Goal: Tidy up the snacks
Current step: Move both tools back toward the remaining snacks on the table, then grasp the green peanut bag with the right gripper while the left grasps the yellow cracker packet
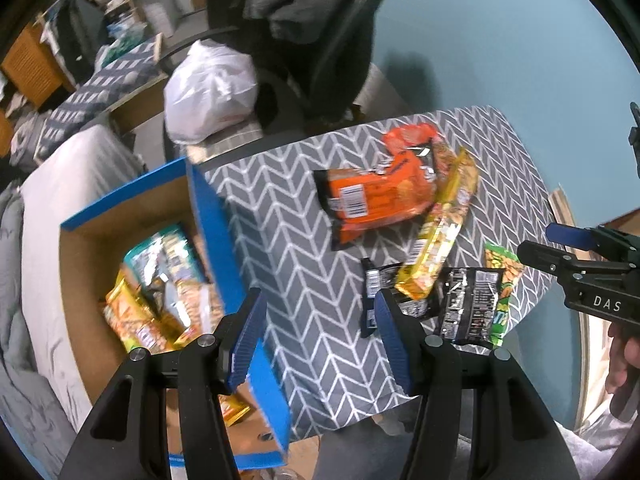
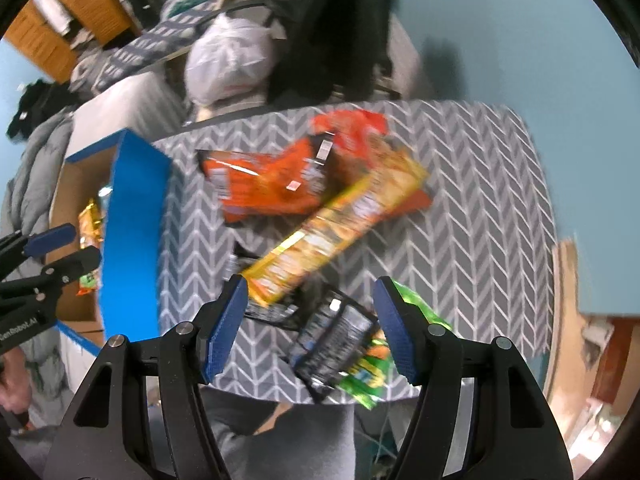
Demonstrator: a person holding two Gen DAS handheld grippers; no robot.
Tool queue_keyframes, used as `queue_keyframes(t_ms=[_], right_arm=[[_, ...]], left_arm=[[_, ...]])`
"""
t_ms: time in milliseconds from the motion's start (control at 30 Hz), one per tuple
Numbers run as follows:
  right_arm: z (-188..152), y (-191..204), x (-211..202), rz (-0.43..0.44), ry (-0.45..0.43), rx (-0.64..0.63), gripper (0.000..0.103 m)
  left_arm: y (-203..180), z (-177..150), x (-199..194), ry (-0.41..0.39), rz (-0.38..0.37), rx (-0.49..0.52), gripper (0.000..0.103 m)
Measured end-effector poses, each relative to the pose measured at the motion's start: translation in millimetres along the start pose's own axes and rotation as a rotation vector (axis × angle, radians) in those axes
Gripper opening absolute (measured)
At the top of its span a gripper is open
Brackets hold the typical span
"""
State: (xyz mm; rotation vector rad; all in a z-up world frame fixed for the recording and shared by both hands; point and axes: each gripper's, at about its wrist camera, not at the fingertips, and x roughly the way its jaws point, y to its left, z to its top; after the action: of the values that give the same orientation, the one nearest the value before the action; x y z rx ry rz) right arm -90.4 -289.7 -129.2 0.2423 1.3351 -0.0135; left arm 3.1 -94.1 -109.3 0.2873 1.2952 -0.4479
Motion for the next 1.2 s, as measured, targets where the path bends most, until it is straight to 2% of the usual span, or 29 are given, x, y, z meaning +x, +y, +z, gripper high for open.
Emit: queue_keyframes(t_ms=[233, 533, 833, 1200], right_arm=[[-22, -40, -1, -0.028, 0.010, 0.102, 0.066], [-49, -71, 12, -0.043, 0.040, 0.178, 0.066], [-75, -84, 41, -0.013, 0.094, 0.227, 0.066], [-86, -87, 80, 0.049, 0.147, 0.268, 0.066]], left_arm=[[-33, 9, 10, 0.002, -0.010, 0.082, 0.065], [-69, 11, 25, 0.015, -0.002, 0.197, 0.074], [-90, 3, 48, 0.049, 0.014, 0.256, 0.074], [-95, 2, 68, 0.089, 0.042, 0.258, 0.074]])
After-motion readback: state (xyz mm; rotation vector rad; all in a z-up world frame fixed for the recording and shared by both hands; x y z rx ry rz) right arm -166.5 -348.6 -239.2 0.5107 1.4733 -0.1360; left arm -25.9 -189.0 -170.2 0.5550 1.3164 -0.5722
